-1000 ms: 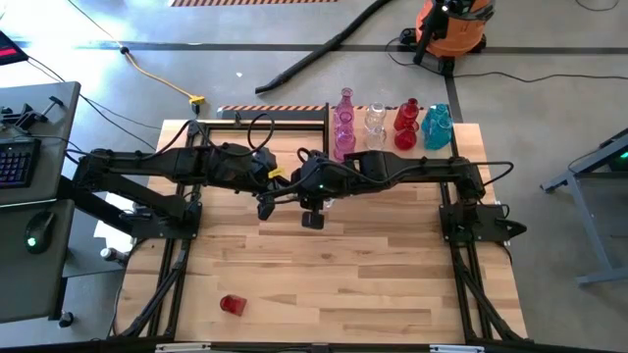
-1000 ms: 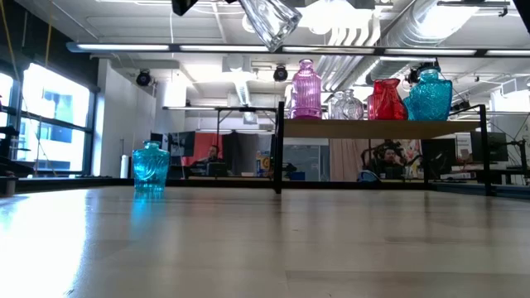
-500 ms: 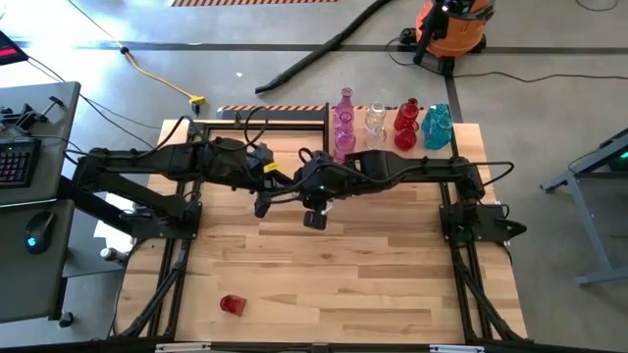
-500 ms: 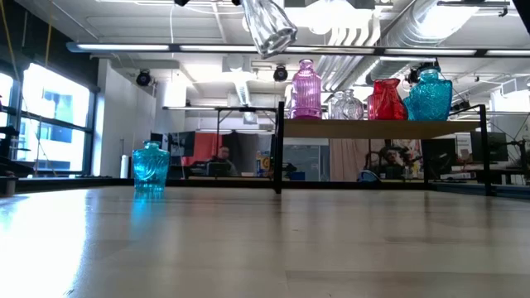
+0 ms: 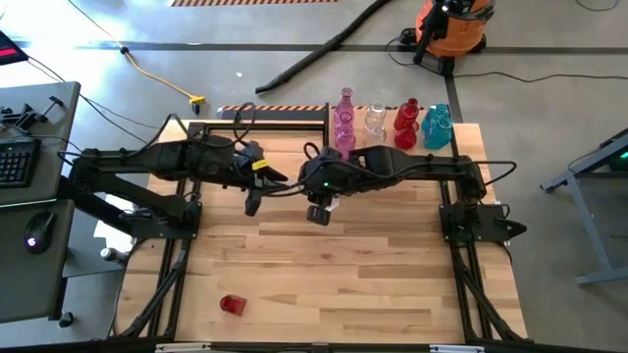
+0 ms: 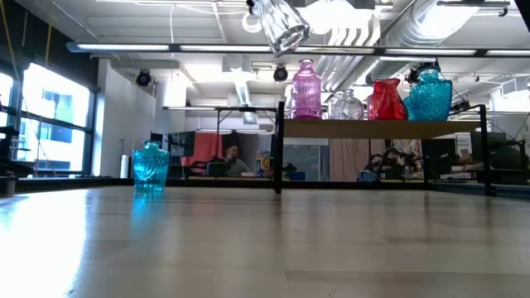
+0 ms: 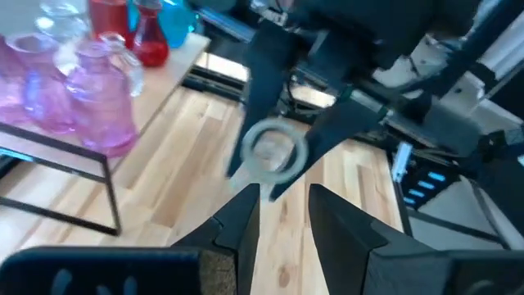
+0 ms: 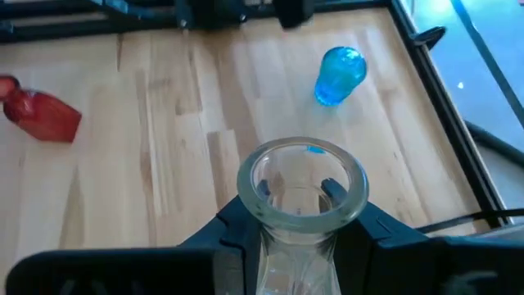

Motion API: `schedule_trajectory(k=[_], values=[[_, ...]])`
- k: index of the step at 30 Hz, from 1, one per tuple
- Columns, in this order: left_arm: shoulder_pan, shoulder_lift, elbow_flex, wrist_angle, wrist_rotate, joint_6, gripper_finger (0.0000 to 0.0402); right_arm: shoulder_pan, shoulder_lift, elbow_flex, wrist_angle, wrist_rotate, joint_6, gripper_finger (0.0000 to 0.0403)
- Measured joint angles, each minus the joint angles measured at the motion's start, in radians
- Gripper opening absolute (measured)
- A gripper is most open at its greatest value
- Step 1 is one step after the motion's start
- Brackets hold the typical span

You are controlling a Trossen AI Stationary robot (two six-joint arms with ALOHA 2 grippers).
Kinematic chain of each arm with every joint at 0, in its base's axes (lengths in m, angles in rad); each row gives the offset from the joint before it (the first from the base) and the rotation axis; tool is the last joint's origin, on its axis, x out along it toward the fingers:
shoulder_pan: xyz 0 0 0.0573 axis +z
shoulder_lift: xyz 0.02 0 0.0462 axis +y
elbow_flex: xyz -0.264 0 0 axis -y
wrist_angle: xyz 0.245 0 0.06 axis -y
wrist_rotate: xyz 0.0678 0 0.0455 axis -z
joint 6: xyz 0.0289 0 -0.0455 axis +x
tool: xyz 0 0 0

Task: Sort vases onto shelf
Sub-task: Put the transparent vase on the shelf aligned with the other transparent vase

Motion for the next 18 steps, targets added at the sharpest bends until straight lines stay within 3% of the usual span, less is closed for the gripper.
schedule_trajectory(k=[12,18], values=[[0.003,-0.086,0.0,-0.07,-0.08,0.001,0.0099,-0.002,-0.168,0.0,-0.007,0.133,0.003,0.0084],[0.003,-0.101,0.0,-0.078,-0.081,0.0,0.0099,-0.002,-0.274,0.0,-0.057,0.28,-0.021,0.0084]])
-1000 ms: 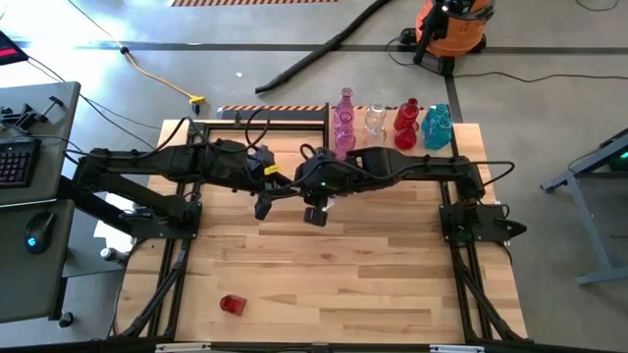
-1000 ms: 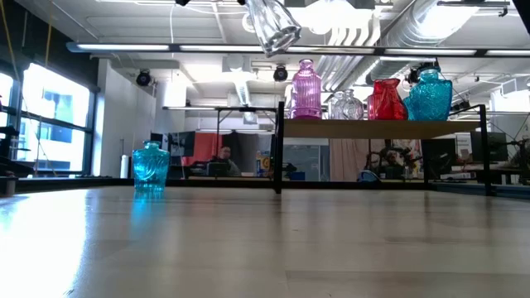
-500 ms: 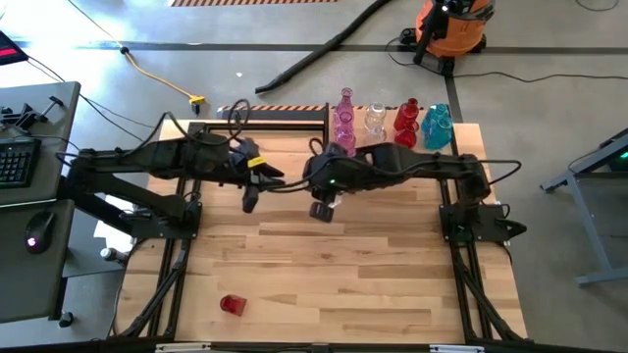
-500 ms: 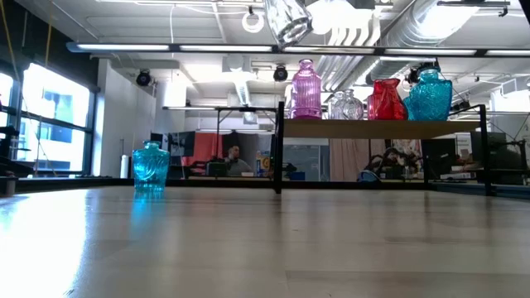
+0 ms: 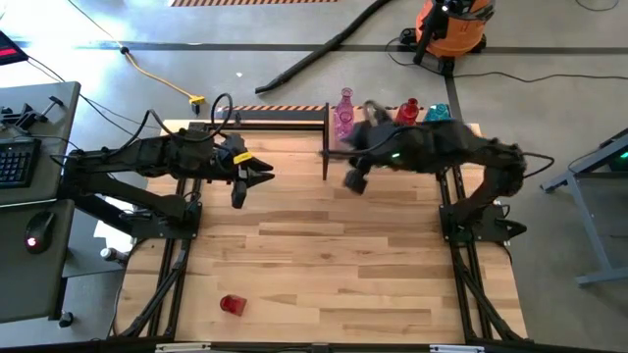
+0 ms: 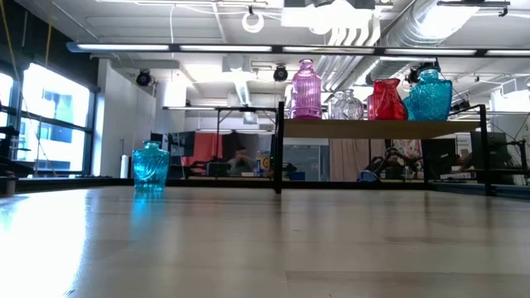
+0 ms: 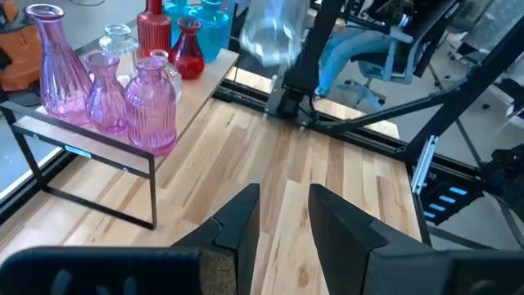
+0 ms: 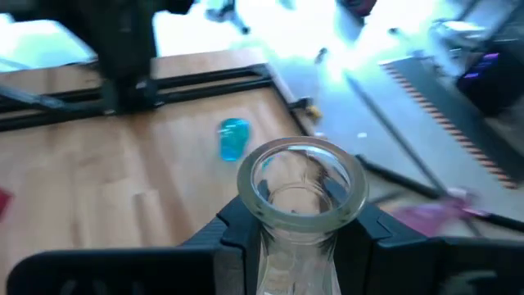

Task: Sort vases onto shelf
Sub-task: Put the transparent vase on the shelf aligned with the other transparent vase

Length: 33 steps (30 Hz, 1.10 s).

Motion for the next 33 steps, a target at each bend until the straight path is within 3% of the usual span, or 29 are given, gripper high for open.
schedule_trajectory(k=[5,12,24,33], values=[[0.0,-0.004,0.0,0.0,0.0,-0.002,0.0099,-0.001,-0.116,-0.052,-0.058,0.1,0.034,0.0084],[0.0,-0.004,0.0,0.001,-0.004,-0.009,0.0099,0.0,-0.286,-0.239,-0.041,0.175,0.105,0.0084],[0.0,-0.004,0.0,0.001,-0.083,-0.008,0.0099,-0.001,-0.545,-0.75,0.344,0.237,0.13,0.0083],[0.0,-0.003,0.0,-0.002,-0.086,0.061,0.0099,0.0,-0.63,-1.048,0.602,0.292,0.112,0.0083]])
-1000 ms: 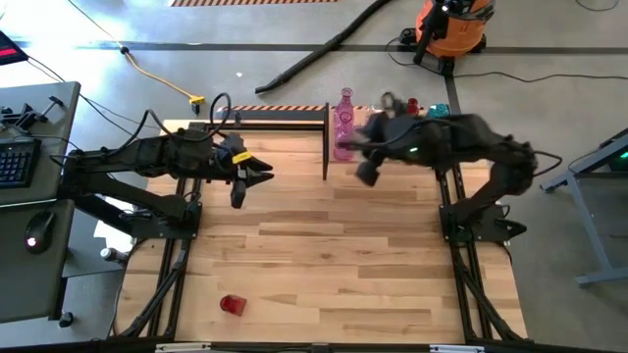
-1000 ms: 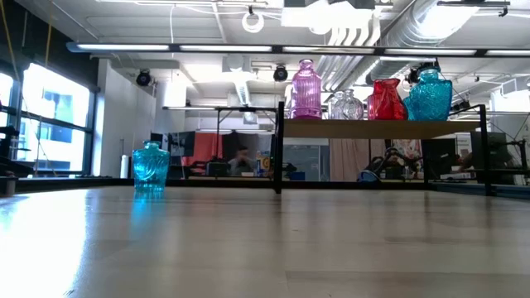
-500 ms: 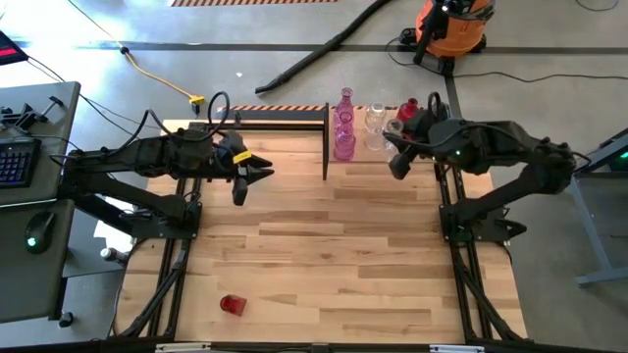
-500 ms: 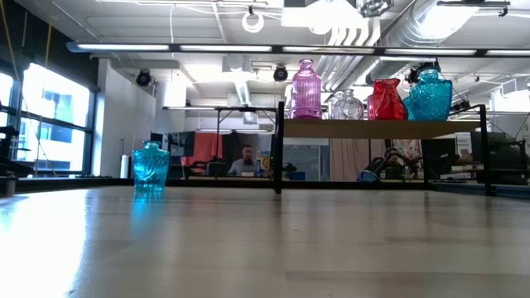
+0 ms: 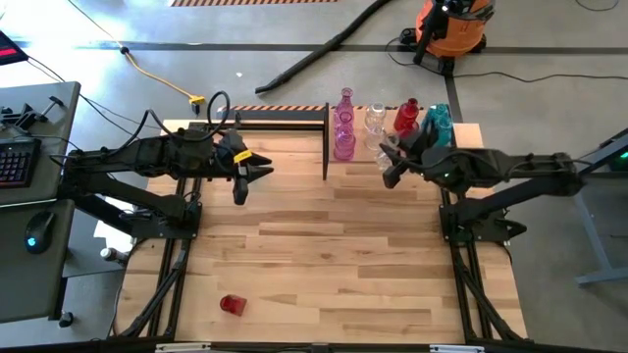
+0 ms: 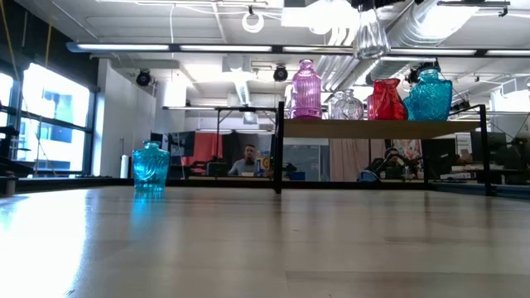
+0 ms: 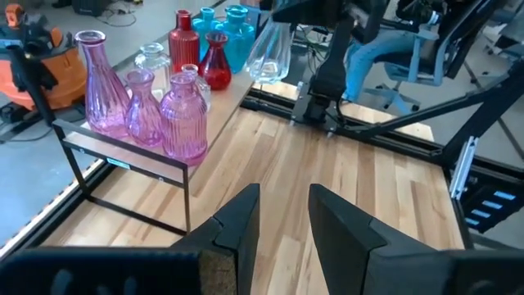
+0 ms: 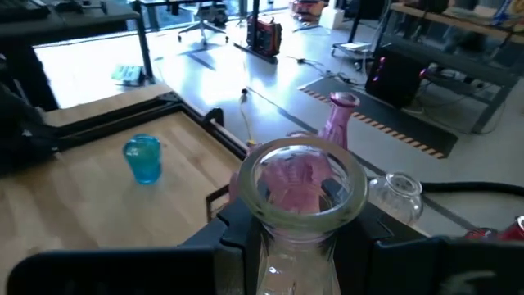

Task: Sort vases onto shelf
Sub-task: Put the transparent vase on the shelf aligned with the other transparent vase

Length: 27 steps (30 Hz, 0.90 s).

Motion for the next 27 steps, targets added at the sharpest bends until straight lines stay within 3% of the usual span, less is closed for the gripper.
schedule_trajectory(k=[11,27], values=[[0.0,0.0,-0.001,-0.033,0.0,-0.008,0.0099,-0.051,-0.054,-0.249,0.259,0.055,0.018,0.0083],[0.0,0.0,-0.001,-0.034,0.0,-0.035,0.0099,-0.136,-0.056,-0.438,0.494,0.05,0.018,0.0083]])
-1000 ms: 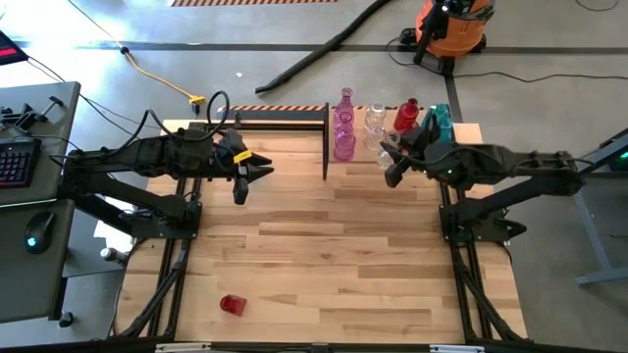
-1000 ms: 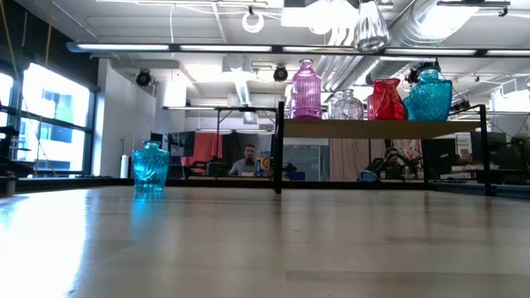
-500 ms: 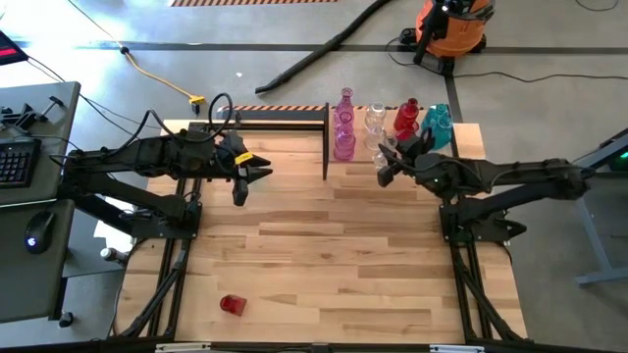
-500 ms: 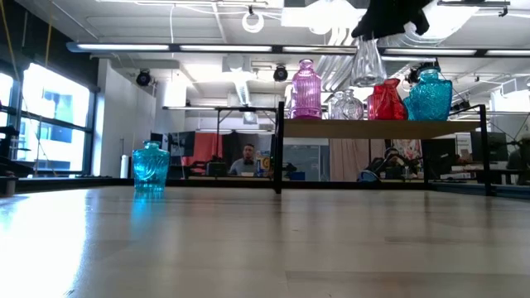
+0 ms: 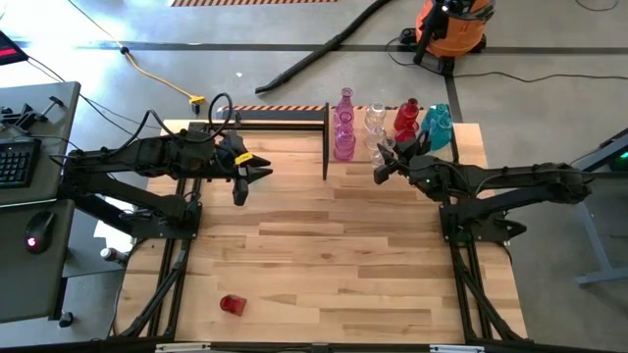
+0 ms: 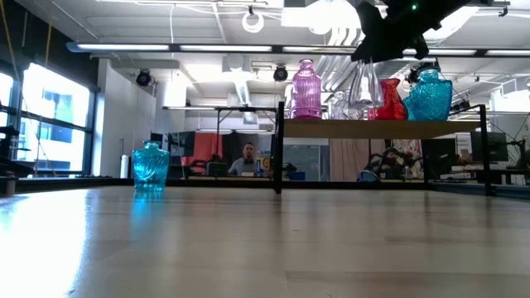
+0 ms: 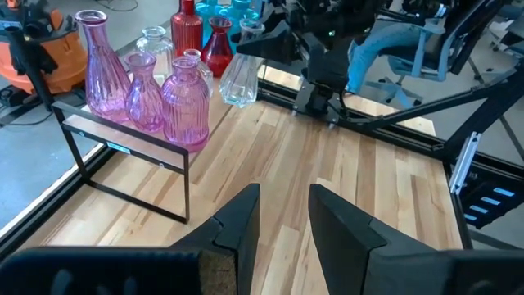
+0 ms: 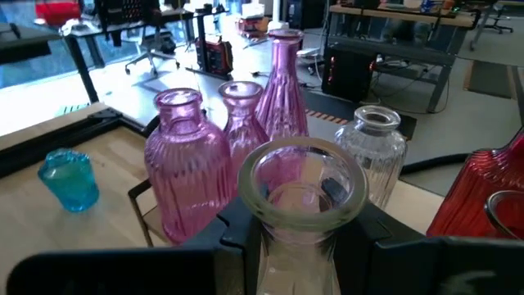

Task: Sort vases onto shelf
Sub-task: Put the transparent vase on the shelf aligned with the other transparent vase

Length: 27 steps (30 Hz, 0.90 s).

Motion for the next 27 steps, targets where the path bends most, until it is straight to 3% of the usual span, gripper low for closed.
schedule_trajectory(k=[27], values=[[-0.001,0.001,0.0,-0.008,0.015,0.053,0.0099,-0.108,0.019,-0.005,0.008,-0.162,-0.044,0.0083]])
